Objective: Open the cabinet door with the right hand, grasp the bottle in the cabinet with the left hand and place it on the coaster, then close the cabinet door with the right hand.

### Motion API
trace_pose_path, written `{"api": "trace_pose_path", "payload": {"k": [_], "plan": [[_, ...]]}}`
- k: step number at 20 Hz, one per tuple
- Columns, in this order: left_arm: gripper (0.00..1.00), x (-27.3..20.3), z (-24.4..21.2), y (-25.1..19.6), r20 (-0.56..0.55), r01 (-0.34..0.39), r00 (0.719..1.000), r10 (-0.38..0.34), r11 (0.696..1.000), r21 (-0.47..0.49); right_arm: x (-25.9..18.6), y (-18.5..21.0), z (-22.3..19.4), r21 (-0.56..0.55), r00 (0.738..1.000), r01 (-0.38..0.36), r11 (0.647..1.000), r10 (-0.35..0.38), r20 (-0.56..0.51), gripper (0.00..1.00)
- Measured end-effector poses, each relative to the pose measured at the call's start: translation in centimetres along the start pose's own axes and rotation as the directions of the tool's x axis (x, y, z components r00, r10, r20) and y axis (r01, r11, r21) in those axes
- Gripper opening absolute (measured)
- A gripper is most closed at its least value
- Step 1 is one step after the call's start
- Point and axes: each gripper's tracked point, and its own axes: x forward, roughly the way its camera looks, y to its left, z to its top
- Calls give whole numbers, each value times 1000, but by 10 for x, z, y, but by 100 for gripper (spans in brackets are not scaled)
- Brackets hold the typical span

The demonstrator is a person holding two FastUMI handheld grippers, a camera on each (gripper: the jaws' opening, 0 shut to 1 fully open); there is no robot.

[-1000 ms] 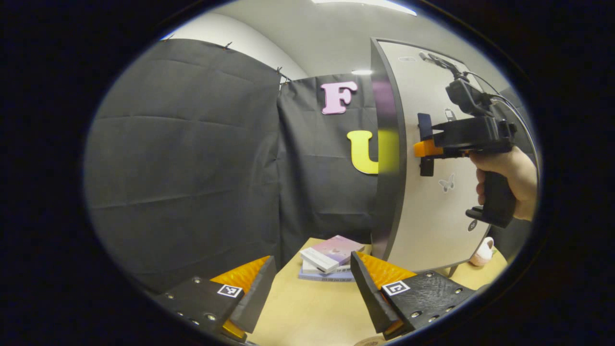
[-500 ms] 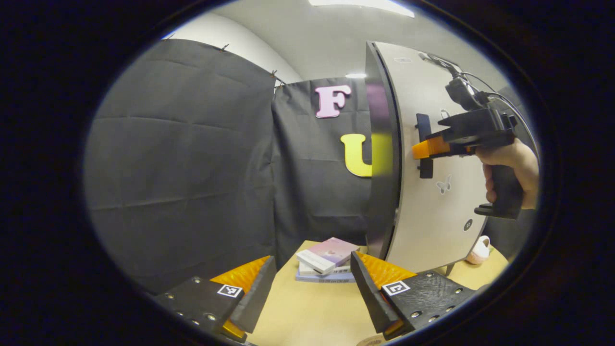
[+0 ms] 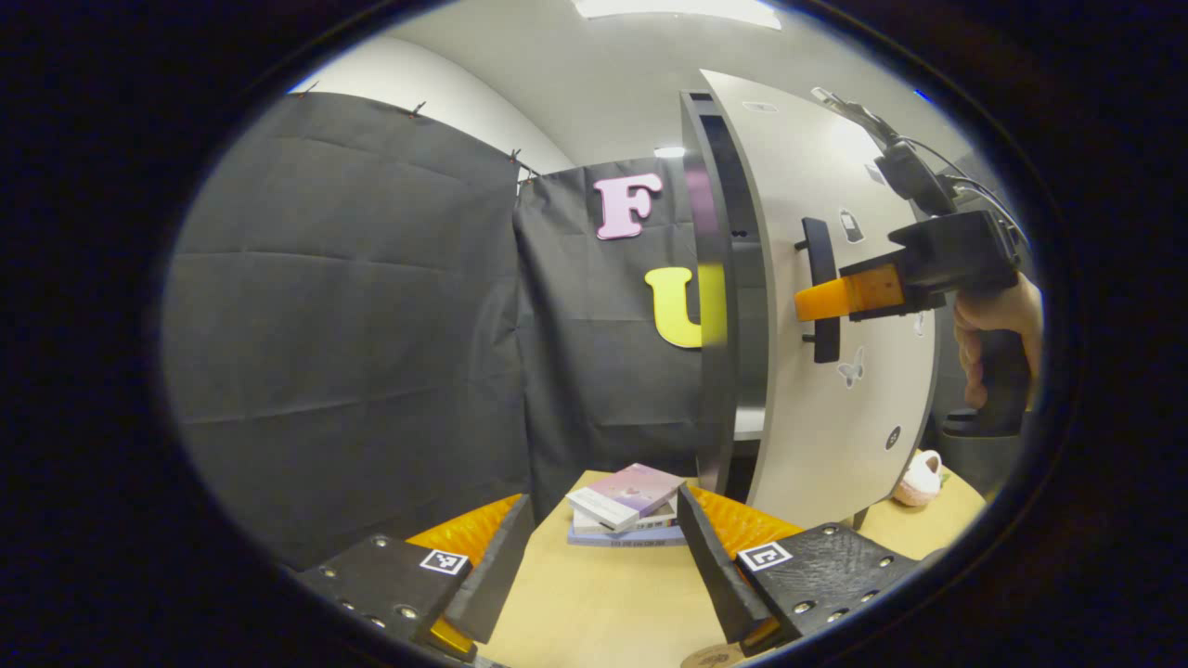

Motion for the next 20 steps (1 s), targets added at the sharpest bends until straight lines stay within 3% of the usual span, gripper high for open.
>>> {"api": "trace_pose_path", "payload": {"k": [9, 15, 16, 20], "plan": [[89, -54, 28, -49, 31, 30, 999, -30, 999, 23, -15, -6, -3, 29, 987, -160, 987, 160, -12, 24], [89, -100, 46, -70, 38, -16, 999, 13, 998, 65, -22, -12, -7, 47, 974, -225, 973, 226, -13, 24], [96, -108, 49, -76, 39, -16, 999, 14, 997, 71, -24, -14, -8, 47, 972, -235, 971, 236, -15, 24], [96, -127, 55, -105, 40, -12, 999, 10, 997, 71, -39, -19, -7, 49, 960, -278, 959, 280, -19, 24]]}}
